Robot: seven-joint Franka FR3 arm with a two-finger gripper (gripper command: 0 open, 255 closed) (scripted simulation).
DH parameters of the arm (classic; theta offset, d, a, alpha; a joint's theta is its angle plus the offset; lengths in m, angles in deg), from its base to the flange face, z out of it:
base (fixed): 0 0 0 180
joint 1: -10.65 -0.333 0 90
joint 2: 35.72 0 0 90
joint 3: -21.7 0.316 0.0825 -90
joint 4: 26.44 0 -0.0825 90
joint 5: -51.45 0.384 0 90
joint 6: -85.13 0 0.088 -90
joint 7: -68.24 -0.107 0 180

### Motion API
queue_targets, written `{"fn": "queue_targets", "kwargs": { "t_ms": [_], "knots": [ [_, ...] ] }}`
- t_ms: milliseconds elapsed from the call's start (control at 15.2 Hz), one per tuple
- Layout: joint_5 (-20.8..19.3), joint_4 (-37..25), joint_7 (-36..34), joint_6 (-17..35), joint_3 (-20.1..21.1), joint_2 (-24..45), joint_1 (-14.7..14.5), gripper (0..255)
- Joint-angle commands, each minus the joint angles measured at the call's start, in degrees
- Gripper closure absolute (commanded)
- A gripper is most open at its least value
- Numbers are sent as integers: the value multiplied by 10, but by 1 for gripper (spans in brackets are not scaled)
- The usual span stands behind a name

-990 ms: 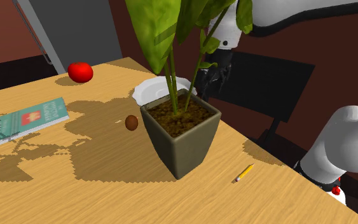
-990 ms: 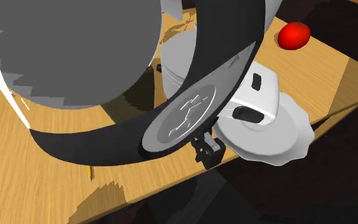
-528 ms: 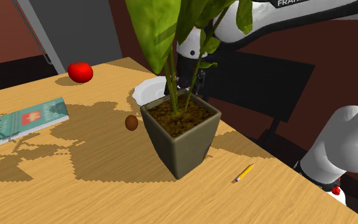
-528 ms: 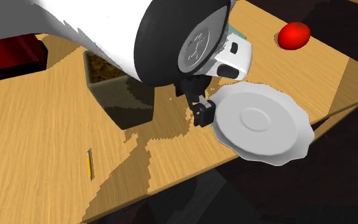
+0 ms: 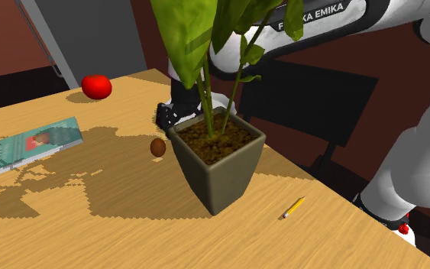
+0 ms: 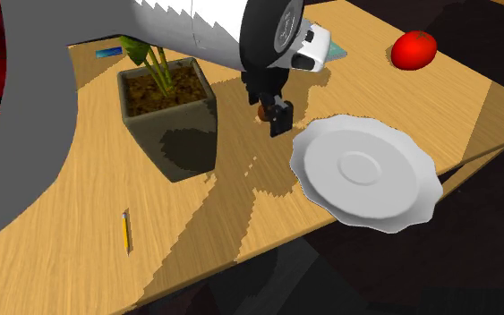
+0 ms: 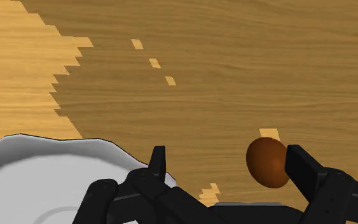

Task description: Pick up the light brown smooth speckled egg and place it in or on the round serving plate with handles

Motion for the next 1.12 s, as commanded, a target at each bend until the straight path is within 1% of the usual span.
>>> {"fn": "queue_targets", "kwargs": {
  "t_ms": [0,264,726,1056],
  "knots": [
    [-31,-41,-27,4,8,45,-11,0],
    [-95,-143,-77,-5,11,140,-50,0],
    [-109,-120,-85,38,5,162,-57,0],
    [-110,-118,-86,41,5,164,-58,0]
  ]
}}
